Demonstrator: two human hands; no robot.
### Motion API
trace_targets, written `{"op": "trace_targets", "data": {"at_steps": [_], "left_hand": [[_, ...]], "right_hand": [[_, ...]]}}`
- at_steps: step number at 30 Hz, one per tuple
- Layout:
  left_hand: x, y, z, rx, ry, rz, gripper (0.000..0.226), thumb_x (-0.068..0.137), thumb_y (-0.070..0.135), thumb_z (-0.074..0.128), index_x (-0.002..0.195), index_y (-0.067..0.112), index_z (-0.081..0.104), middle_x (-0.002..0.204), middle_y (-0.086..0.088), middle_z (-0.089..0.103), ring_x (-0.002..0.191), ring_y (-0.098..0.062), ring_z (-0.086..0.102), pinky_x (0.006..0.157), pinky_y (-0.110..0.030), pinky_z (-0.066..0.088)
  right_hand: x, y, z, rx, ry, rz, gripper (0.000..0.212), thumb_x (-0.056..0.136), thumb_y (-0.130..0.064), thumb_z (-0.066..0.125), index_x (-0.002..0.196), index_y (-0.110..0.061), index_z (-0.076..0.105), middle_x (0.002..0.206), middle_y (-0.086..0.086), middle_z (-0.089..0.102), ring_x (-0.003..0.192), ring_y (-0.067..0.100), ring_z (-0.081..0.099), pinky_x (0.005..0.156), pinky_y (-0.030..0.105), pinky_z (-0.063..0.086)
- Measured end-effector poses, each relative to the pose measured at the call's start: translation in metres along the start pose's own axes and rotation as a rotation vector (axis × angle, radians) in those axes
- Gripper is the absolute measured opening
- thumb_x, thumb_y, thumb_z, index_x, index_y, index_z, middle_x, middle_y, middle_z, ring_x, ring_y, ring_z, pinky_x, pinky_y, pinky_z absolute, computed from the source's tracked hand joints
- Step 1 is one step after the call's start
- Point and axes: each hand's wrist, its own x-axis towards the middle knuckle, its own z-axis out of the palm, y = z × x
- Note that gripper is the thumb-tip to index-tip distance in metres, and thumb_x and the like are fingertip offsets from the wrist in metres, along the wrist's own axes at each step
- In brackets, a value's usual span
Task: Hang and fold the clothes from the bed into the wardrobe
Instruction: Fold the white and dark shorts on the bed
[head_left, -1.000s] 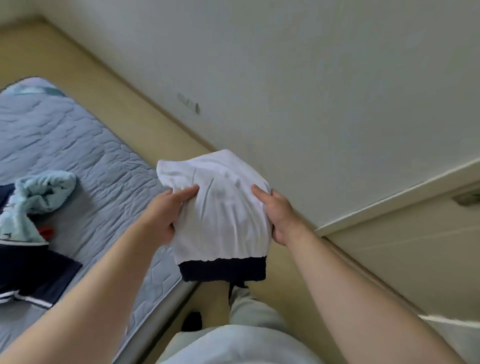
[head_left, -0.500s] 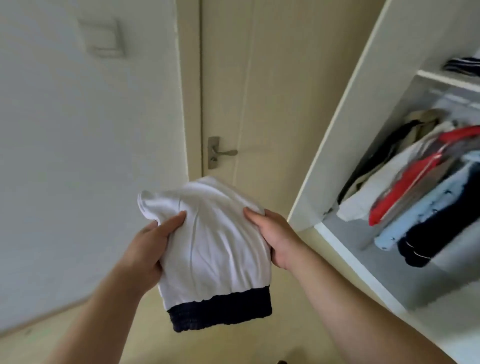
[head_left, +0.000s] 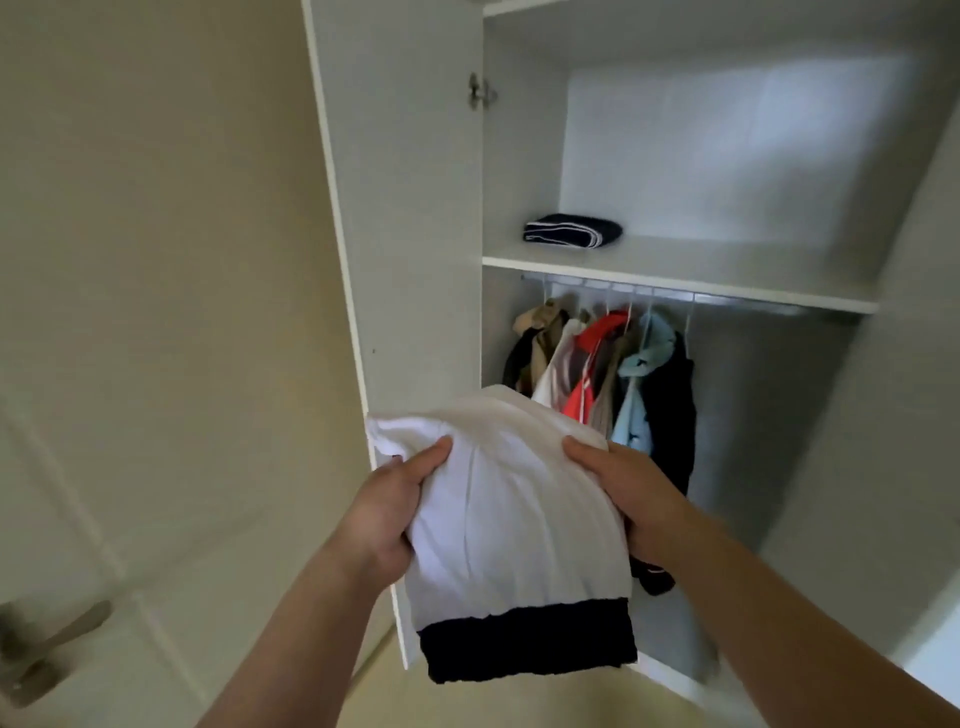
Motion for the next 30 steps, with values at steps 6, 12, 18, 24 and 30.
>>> {"op": "trace_targets", "data": {"at_steps": [6, 12, 18, 24, 30], "left_hand": [[0.135, 0.072, 0.076, 0.073, -0.18, 0.043, 0.047, 0.085, 0.041, 0.073, 0.123, 0.014, 0.067, 0.112, -0.009, 0.074, 0.101, -0.026, 0.072, 0.083, -0.038, 0.055], [0.235, 0.133, 0.108, 0.075, -0.288, 0.131, 0.042, 0.088, 0.041, 0.07, 0.124, 0.02, 0.066, 0.11, -0.002, 0.075, 0.098, -0.02, 0.073, 0.076, -0.034, 0.056], [0.316, 0.176, 0.132, -0.024, -0.353, 0.104, 0.029, 0.087, 0.032, 0.063, 0.11, 0.017, 0.072, 0.109, -0.006, 0.075, 0.093, -0.022, 0.073, 0.075, -0.033, 0.055], [0.38, 0.187, 0.161, -0.018, -0.383, 0.141, 0.022, 0.086, 0.02, 0.055, 0.099, 0.015, 0.073, 0.101, -0.008, 0.076, 0.084, -0.022, 0.073, 0.077, -0.035, 0.054], [0.437, 0.191, 0.199, -0.095, -0.419, 0.231, 0.015, 0.093, 0.014, 0.059, 0.099, 0.01, 0.072, 0.096, -0.005, 0.077, 0.08, -0.019, 0.075, 0.057, -0.027, 0.058]], "right_hand": [[0.113, -0.088, -0.044, 0.056, 0.112, -0.107, 0.022, 0.087, -0.034, 0.073, 0.104, -0.022, 0.068, 0.081, 0.002, 0.077, 0.069, 0.02, 0.074, 0.05, 0.028, 0.056], [0.198, -0.156, -0.042, 0.034, 0.21, -0.199, 0.031, 0.084, -0.031, 0.076, 0.108, -0.012, 0.07, 0.093, 0.01, 0.076, 0.082, 0.027, 0.074, 0.067, 0.035, 0.06], [0.271, -0.214, -0.049, -0.031, 0.265, -0.133, 0.036, 0.083, -0.035, 0.076, 0.104, -0.006, 0.071, 0.09, 0.013, 0.076, 0.074, 0.025, 0.073, 0.069, 0.033, 0.058], [0.34, -0.253, -0.074, -0.124, 0.241, -0.074, 0.038, 0.082, -0.037, 0.077, 0.104, -0.008, 0.071, 0.09, 0.013, 0.076, 0.074, 0.025, 0.074, 0.059, 0.035, 0.059], [0.42, -0.296, -0.112, -0.27, 0.103, 0.008, 0.042, 0.082, -0.044, 0.075, 0.106, -0.01, 0.072, 0.096, 0.013, 0.076, 0.077, 0.027, 0.074, 0.063, 0.037, 0.059]]}}
